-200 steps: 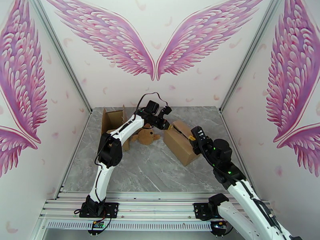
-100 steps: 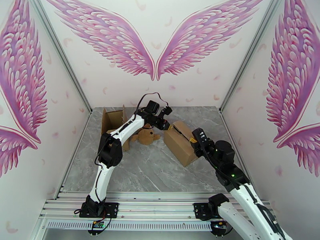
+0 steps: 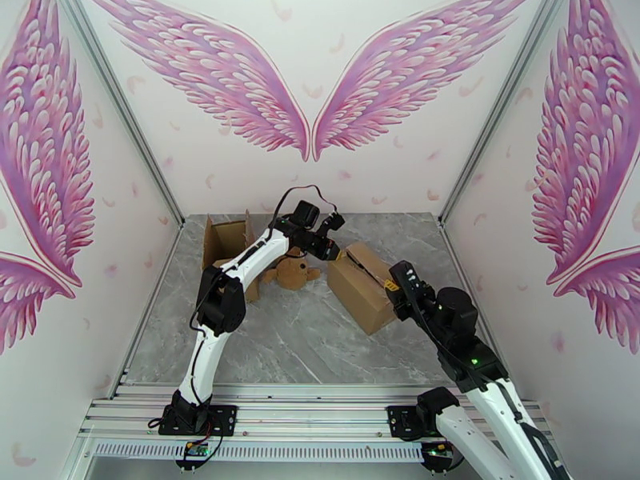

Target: Unpack the express box

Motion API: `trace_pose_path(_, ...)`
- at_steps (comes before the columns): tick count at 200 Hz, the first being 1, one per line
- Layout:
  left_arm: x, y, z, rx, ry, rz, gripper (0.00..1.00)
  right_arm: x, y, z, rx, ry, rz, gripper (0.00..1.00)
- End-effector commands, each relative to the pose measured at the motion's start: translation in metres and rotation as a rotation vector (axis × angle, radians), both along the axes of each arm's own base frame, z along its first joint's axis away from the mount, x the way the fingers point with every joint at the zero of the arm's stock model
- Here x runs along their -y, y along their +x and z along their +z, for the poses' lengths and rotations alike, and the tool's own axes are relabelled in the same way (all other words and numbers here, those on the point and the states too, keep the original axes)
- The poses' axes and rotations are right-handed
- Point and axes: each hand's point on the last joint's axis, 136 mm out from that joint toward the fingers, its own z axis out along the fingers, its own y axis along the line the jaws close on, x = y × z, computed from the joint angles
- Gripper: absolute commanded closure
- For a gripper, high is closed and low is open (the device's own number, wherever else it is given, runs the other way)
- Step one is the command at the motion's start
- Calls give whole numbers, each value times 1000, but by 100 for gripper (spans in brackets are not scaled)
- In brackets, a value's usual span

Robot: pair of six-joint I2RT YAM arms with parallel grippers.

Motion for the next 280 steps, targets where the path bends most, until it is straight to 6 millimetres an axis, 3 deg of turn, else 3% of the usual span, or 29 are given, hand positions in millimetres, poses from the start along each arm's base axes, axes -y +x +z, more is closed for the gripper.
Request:
trace_pose_path(1, -76, 38, -75, -60, 295, 233, 100, 27, -12, -47, -171, -109, -104, 100)
trace_pose_path(54, -70, 32, -72, -58, 294, 216, 100, 34, -17, -44, -146, -110, -132, 100)
trace_pose_path(82, -62, 25, -61, -39, 287, 199, 100, 44, -10, -35, -113, -98, -197, 100)
trace_pose_path(119, -56, 13, -41, -41, 235, 224, 100, 70, 11, -26, -114, -51, -395, 100)
trace_pose_path(173, -70, -12, -20, -158, 162, 362, 100, 80, 57, -49, -133, 39, -545, 100)
trace_pose_path(246, -94, -60, 15, -203, 72, 536, 98, 47, 89, -58, -158, 210, -436, 100)
trace_pose_path(266, -104, -73, 18, -204, 67, 601, 91, 39, 92, -61, -160, 284, -409, 100)
trace_pose_path(280, -104, -83, 21, -192, 48, 625, 73, 32, 94, -62, -163, 332, -376, 100)
